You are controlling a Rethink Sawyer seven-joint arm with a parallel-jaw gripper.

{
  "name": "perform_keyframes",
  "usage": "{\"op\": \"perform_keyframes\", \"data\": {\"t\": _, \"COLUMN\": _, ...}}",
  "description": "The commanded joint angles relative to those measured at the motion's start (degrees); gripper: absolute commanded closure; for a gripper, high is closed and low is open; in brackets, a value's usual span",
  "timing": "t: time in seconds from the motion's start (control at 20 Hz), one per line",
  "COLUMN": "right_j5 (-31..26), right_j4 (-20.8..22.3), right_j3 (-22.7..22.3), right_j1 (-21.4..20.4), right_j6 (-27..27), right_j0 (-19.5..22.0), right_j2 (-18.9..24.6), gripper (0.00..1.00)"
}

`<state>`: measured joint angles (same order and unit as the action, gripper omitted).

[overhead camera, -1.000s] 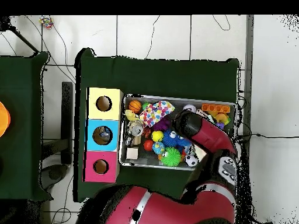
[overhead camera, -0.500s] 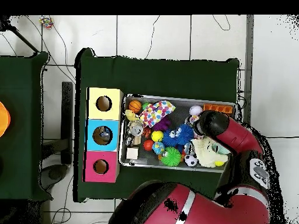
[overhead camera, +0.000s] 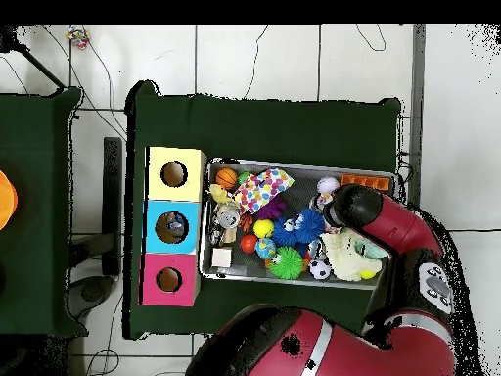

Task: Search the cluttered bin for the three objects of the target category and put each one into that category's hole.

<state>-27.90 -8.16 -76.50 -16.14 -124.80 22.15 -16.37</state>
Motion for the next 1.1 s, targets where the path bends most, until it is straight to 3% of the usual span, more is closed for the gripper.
{"op": "perform_keyframes", "data": {"t": 0.05, "right_j5": -0.33, "right_j4": 4.06, "right_j3": 1.98, "right_j1": 2.69, "right_j6": 3.64, "right_j0": 1.62, "right_j2": 7.87, "gripper": 1.00}}
{"op": "perform_keyframes", "data": {"t": 0.1, "right_j5": -0.10, "right_j4": 4.57, "right_j3": 1.84, "right_j1": 2.50, "right_j6": 3.50, "right_j0": 1.39, "right_j2": 7.79, "gripper": 0.00}}
{"op": "perform_keyframes", "data": {"t": 0.4, "right_j5": -2.14, "right_j4": 5.94, "right_j3": 3.06, "right_j1": 2.47, "right_j6": 3.91, "right_j0": 0.71, "right_j2": 7.02, "gripper": 0.00}}
{"op": "perform_keyframes", "data": {"t": 0.6, "right_j5": -5.84, "right_j4": 5.05, "right_j3": 3.13, "right_j1": 1.83, "right_j6": 1.35, "right_j0": -0.48, "right_j2": 6.10, "gripper": 0.00}}
{"op": "perform_keyframes", "data": {"t": 1.1, "right_j5": -13.42, "right_j4": 4.58, "right_j3": -2.43, "right_j1": -8.98, "right_j6": 1.43, "right_j0": -2.82, "right_j2": 4.03, "gripper": 0.00}}
